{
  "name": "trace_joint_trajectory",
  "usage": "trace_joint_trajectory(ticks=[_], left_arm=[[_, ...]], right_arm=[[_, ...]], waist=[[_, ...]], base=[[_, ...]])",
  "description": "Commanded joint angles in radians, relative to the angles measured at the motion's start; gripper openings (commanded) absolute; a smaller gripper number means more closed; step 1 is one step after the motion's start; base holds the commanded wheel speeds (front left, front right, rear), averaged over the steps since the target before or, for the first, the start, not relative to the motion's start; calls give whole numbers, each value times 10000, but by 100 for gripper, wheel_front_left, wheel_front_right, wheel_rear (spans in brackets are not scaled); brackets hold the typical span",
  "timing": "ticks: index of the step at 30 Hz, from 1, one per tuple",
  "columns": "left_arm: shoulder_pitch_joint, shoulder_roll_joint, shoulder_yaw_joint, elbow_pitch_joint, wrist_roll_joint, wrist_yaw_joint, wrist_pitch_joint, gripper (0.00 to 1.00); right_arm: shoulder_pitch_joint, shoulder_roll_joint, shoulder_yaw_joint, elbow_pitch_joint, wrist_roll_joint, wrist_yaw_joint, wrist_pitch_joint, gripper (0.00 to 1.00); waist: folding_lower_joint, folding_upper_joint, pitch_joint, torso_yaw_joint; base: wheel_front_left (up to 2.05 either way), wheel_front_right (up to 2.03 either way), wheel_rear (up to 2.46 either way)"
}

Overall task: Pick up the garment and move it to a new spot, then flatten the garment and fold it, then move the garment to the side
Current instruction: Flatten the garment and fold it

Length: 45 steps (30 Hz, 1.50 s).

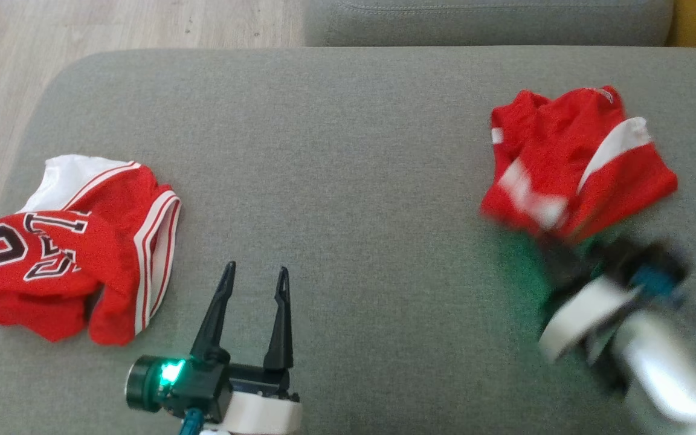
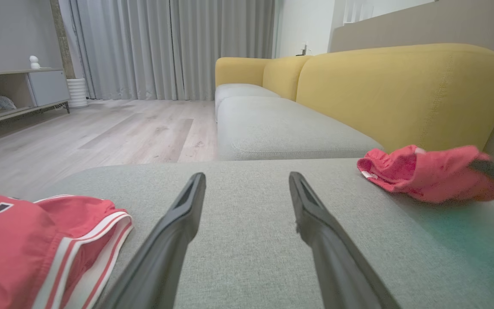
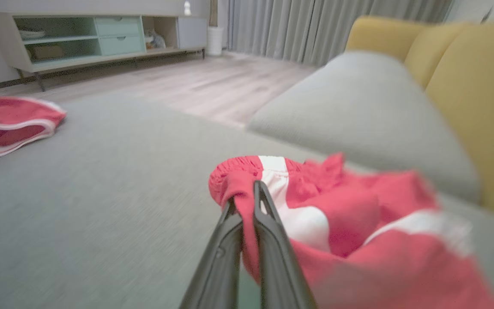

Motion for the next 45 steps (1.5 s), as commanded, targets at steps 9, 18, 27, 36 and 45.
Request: trace_joint_trajectory(ticks=[9,18,27,36,45], left_arm=[[-1144,-39,-150,579,-18,-732,-65,100],[-3492,-39,-988,3044,-651,-2248,-65,100],[-5490,-39,-2082,6590,-2507,-2944,470,100],[-6421,24,-4096,7294,-5089,-2970,1492,0],[-6210,503,-4545,6651,-4974,-2799,34,0]], right_arm=[[2422,960,-140,-1862,-474,67,-62,100],[3332,1134,-1665,-3468,-1165,67,-62,100],[3520,1439,-2816,-3714,-1572,67,-62,100],[3679,1683,-3074,-3732,-1806,67,-62,100],[3877,1751,-3440,-3579,-1981,67,-62,100]], waist=[[0,0,106,-806],[0,0,267,-2379],[0,0,663,-4131],[0,0,810,-4374],[0,0,452,-3192]], base=[[0,0,0],[0,0,0],[0,0,0],[0,0,0],[0,0,0]])
